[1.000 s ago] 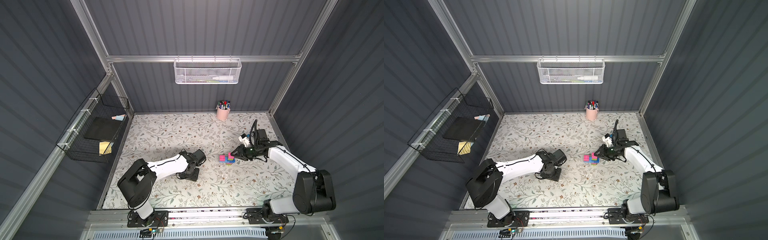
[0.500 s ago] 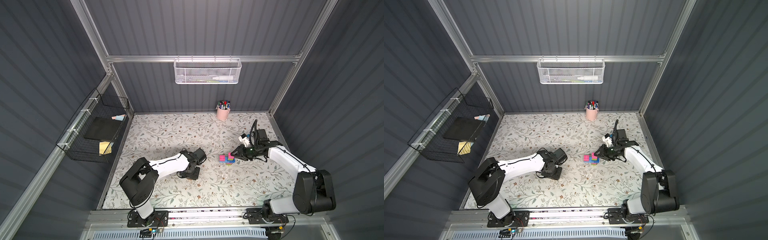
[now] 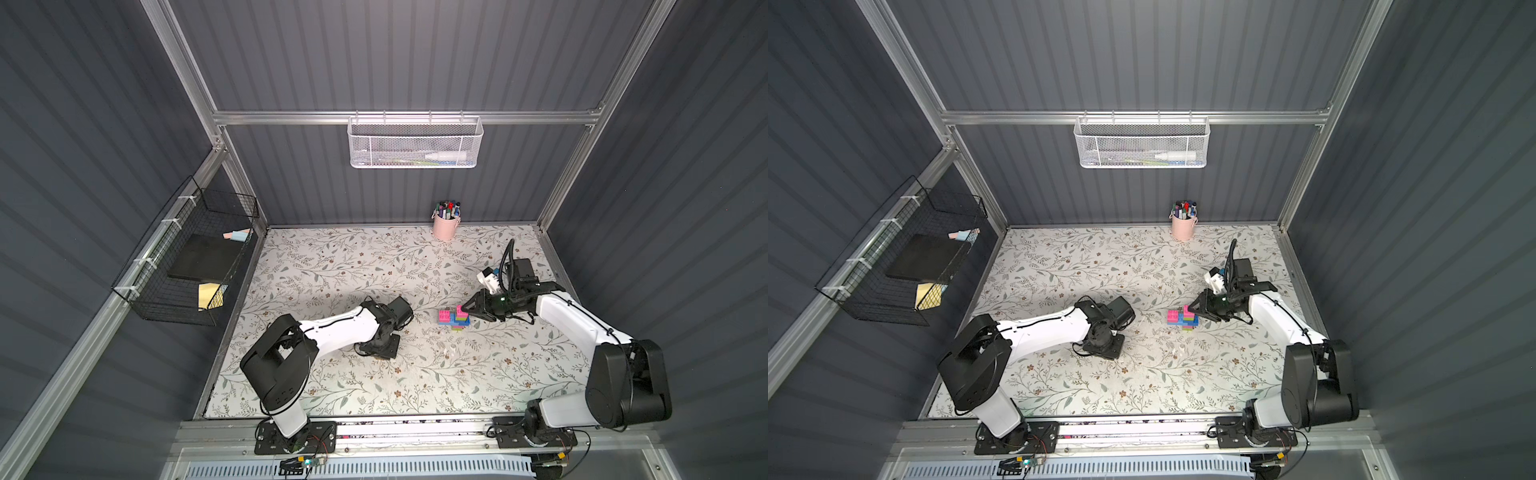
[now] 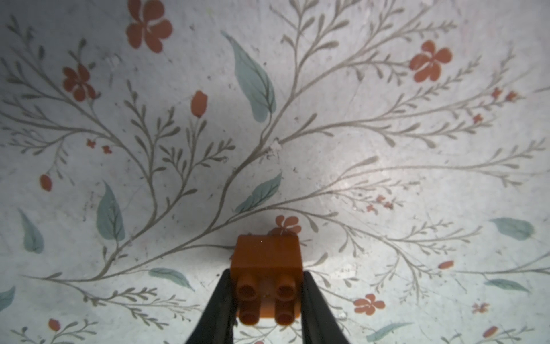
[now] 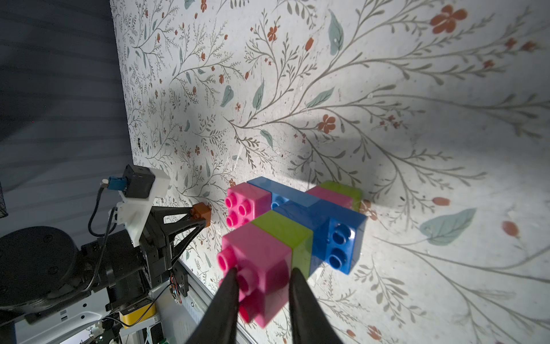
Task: Assemble the number 4 with lego
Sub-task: Pick up the lego brick from the center of the board.
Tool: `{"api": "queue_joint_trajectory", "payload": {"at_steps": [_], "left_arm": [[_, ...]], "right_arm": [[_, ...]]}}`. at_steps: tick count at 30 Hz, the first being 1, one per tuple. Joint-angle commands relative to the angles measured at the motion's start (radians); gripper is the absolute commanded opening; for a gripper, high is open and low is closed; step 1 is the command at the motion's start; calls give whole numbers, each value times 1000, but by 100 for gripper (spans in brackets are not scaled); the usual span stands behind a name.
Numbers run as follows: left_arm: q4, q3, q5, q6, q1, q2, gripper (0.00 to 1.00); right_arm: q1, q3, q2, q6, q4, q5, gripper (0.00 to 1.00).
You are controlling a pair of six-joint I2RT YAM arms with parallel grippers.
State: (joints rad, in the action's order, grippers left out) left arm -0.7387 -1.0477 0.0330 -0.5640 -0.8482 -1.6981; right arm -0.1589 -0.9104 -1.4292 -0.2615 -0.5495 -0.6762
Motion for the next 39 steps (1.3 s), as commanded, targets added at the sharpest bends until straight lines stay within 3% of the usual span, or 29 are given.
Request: {"api": "queue_joint_trajectory", "payload": {"at_steps": [1,8,23,39], "left_arm": [[-22,-25,17,4,7,-18,24],[-45,-77,23,-10,7,-14,21],[-111,-445,22,-119,-14,-71,18],[-120,-744,-1,-241,-115,-264,16]], "right_arm": [[-5,41,-42,24,-107,98,30],[-5,39,-47,24,-109,99,30],[-5,39,-58,24,-109,106,30],[-5,39,-66,24,-109,110,30]]}}
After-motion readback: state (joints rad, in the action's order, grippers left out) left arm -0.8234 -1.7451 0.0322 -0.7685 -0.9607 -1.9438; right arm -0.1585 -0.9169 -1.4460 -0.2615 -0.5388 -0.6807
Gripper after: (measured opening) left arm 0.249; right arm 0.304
